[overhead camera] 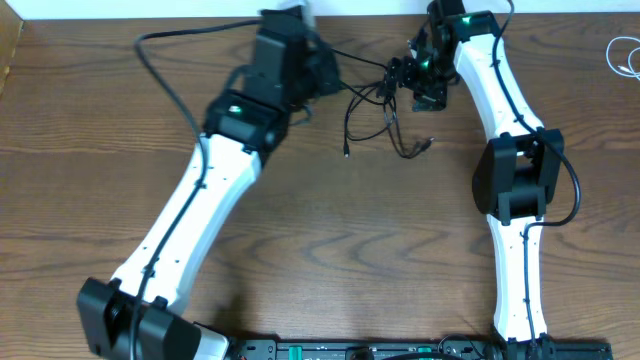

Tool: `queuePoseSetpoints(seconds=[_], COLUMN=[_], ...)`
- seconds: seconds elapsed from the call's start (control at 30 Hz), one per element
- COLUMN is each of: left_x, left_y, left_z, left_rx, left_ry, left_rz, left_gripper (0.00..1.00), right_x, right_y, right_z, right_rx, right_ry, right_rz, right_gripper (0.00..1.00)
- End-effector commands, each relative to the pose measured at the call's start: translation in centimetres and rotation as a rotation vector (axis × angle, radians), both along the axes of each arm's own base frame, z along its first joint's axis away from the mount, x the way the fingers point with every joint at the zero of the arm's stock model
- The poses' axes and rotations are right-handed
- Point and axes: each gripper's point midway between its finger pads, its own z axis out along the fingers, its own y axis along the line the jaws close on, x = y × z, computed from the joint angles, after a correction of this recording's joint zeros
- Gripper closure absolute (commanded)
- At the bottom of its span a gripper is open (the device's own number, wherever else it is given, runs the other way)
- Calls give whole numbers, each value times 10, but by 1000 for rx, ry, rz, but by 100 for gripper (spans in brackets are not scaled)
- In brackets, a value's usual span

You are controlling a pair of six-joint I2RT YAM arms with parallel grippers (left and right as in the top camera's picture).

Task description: Untangle cables

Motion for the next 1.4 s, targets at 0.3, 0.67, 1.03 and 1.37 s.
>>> queuePoseSetpoints(seconds=[0.3,0.67,1.03,1.37], left_x=[-14,-15,-28,-40], left_y=[120,53,-82,-134], left_z=[102,8,-113,-205], left_rx=[-15,6,106,155], left_ry=[-222,78,238,349], left_rz=[247,34,-409,-508], left_gripper=[93,92,46,32], right_x=[-15,-13,-17,-26], right_y=[-103,-81,-110,-112], right_z=[-55,-36,-36,-36], right_rx=[-257,-116,-114,-114], right_ry=[122,47,89,117], right_rz=[-113,30,-35,-12], right_gripper=[16,19,15,14])
